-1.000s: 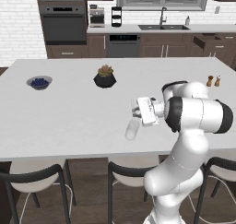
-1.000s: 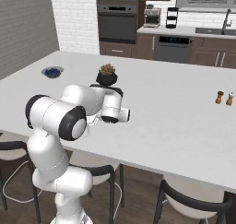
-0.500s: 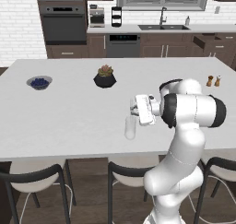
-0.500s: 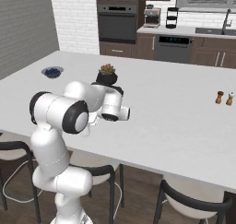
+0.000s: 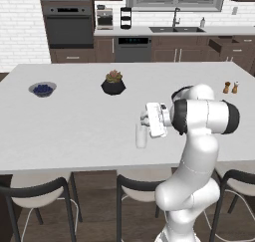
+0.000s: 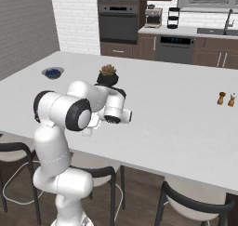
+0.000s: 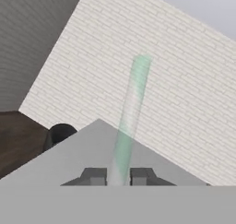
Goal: Take a straw from the drawer in front and place it inside the glass cup on the dining counter.
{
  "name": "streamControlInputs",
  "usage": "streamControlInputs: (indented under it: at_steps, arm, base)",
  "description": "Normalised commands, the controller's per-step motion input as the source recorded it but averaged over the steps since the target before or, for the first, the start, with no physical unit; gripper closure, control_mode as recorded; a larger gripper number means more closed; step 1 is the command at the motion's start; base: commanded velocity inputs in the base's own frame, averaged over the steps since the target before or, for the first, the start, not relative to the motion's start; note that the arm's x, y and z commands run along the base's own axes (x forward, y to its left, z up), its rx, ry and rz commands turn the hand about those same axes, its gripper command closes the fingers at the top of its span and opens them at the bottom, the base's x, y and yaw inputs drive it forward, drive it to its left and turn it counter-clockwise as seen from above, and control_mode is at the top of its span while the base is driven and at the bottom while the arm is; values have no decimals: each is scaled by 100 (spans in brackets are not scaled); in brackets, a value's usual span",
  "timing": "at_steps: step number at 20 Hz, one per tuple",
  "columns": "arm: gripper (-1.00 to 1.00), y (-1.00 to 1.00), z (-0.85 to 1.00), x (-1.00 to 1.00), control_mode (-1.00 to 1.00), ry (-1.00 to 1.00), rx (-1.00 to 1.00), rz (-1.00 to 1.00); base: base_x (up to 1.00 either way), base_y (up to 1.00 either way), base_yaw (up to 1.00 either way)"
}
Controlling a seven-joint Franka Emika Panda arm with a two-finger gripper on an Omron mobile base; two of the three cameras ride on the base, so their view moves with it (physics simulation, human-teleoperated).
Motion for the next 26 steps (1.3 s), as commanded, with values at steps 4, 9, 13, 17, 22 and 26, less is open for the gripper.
streamControlInputs:
  at_steps: [4, 9, 13, 17, 22, 26]
  arm:
    - [100, 13, -4, -22, -100, -10, -1, 3]
    - [100, 15, 0, -9, -100, 0, 0, 3]
    - [100, 3, 0, -27, -100, 1, 0, 3]
    - [100, -18, -3, -52, -100, 0, 0, 1]
    - [100, -16, -2, -10, -100, 0, 0, 0]
    - [100, -5, 0, 9, -100, 1, 0, 0]
  base:
    - [0, 0, 0]
    - [0, 0, 0]
    - [0, 0, 0]
    - [0, 0, 0]
    - [0, 0, 0]
    - [0, 0, 0]
